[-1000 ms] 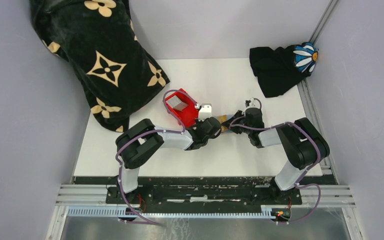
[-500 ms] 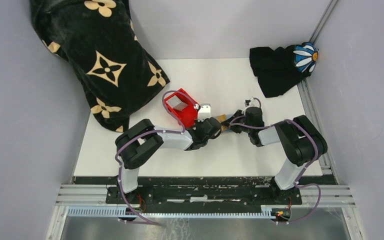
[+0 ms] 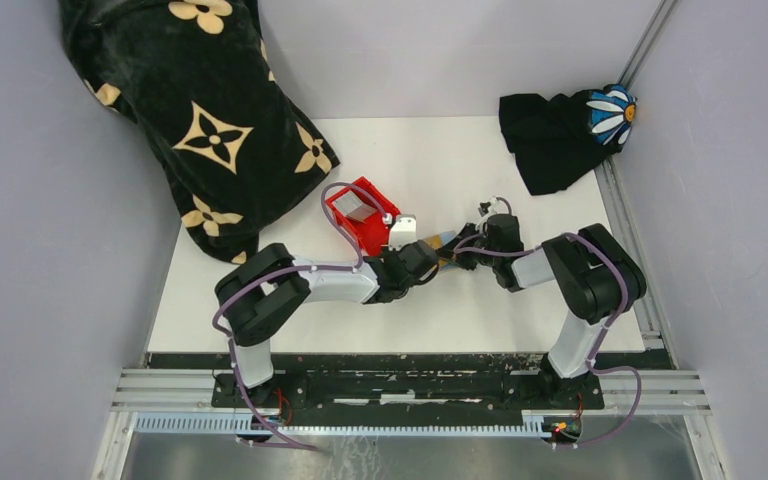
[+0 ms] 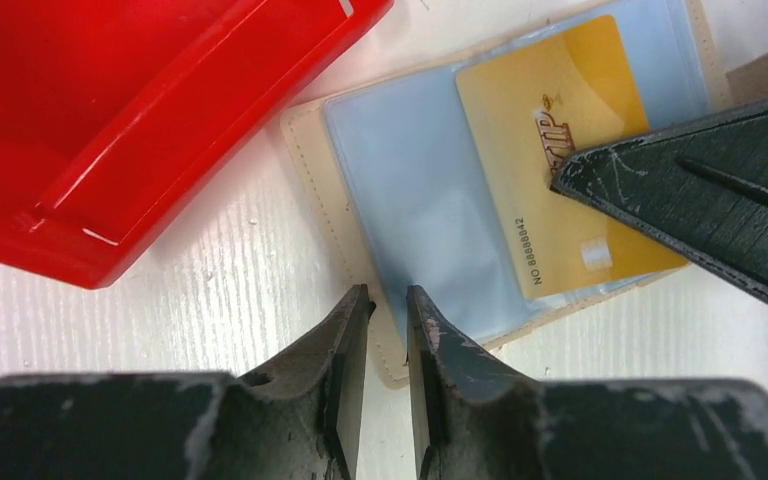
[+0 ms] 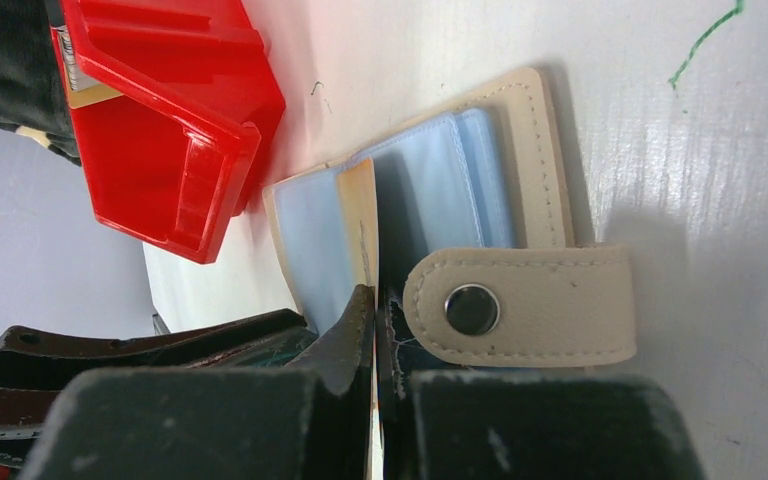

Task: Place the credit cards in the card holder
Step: Insert the credit card into the card holder.

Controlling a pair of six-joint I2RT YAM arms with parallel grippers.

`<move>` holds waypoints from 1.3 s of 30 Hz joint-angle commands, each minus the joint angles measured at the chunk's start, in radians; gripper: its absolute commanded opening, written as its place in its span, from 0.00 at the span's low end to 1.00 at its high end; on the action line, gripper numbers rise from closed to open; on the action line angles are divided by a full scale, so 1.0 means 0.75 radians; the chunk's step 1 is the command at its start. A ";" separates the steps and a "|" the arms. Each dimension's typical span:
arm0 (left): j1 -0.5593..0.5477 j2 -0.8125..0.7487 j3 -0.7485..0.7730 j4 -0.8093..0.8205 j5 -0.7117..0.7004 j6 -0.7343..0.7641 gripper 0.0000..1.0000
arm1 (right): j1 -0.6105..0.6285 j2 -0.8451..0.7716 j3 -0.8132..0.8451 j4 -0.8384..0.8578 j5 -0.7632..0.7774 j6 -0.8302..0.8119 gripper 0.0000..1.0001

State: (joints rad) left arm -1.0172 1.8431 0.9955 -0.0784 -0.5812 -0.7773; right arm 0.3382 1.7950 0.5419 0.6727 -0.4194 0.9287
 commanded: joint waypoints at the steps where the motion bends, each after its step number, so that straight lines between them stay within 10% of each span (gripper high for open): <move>1: -0.016 0.001 -0.072 -0.344 0.069 -0.047 0.30 | 0.001 0.098 -0.026 -0.235 0.099 -0.072 0.01; 39: 0.010 0.098 -0.070 -0.227 0.044 -0.017 0.31 | 0.015 0.075 -0.061 -0.315 0.020 -0.113 0.01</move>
State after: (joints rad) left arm -1.0206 1.8278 0.9817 -0.1631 -0.6411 -0.8021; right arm 0.3275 1.8118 0.5621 0.6453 -0.4683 0.9146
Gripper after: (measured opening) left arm 0.307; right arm 0.014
